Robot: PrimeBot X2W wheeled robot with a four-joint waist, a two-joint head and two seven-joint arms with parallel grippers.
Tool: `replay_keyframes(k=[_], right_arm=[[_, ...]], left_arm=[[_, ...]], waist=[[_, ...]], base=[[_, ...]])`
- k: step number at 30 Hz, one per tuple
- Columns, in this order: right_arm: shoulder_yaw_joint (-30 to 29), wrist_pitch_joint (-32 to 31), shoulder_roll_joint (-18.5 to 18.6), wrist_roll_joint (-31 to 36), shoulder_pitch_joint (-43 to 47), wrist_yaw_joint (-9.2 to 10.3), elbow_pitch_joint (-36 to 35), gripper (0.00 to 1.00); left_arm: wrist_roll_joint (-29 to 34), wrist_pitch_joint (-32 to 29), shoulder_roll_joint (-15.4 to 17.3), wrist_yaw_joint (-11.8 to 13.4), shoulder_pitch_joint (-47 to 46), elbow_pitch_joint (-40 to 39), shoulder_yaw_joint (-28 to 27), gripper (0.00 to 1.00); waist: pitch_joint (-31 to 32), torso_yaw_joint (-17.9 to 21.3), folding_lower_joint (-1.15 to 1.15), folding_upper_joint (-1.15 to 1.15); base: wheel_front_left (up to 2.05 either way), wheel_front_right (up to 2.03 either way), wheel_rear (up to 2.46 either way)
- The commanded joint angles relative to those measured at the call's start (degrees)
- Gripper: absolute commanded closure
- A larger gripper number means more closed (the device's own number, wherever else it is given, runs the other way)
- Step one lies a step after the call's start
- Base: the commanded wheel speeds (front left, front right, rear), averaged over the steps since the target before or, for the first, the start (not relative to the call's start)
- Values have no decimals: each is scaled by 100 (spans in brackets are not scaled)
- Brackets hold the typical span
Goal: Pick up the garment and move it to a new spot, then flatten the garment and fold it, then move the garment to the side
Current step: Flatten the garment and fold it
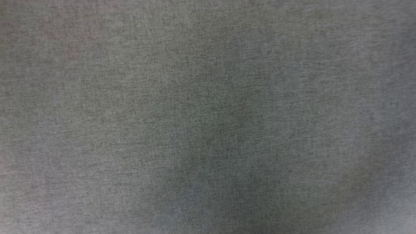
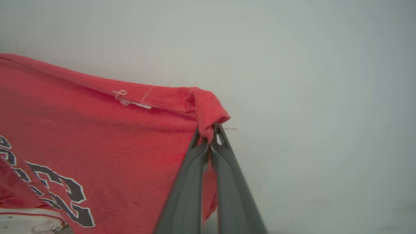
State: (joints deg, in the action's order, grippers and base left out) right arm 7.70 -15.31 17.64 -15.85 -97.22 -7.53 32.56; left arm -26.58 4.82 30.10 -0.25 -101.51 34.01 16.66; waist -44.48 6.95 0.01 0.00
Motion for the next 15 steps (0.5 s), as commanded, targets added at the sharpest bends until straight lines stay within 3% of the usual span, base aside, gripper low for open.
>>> replay_keyframes(k=[1,10,15], right_arm=[[94,92,10,-79,-90,8,130,100],[905,560,199,-693,283,7,992,100],[1400,830,328,-1146,1244,8,1055,100]], left_arm=[[-37,55,-22,29,177,17,-6,100],[-483,287,-192,-104,1102,94,-142,100],[-839,513,-133,-232,2388,30,-278,100]], waist=[[-79,-48,-1,0],[111,-270,-1,0],[782,-337,-1,0]], base=[[0,0,0],[0,0,0],[0,0,0]])
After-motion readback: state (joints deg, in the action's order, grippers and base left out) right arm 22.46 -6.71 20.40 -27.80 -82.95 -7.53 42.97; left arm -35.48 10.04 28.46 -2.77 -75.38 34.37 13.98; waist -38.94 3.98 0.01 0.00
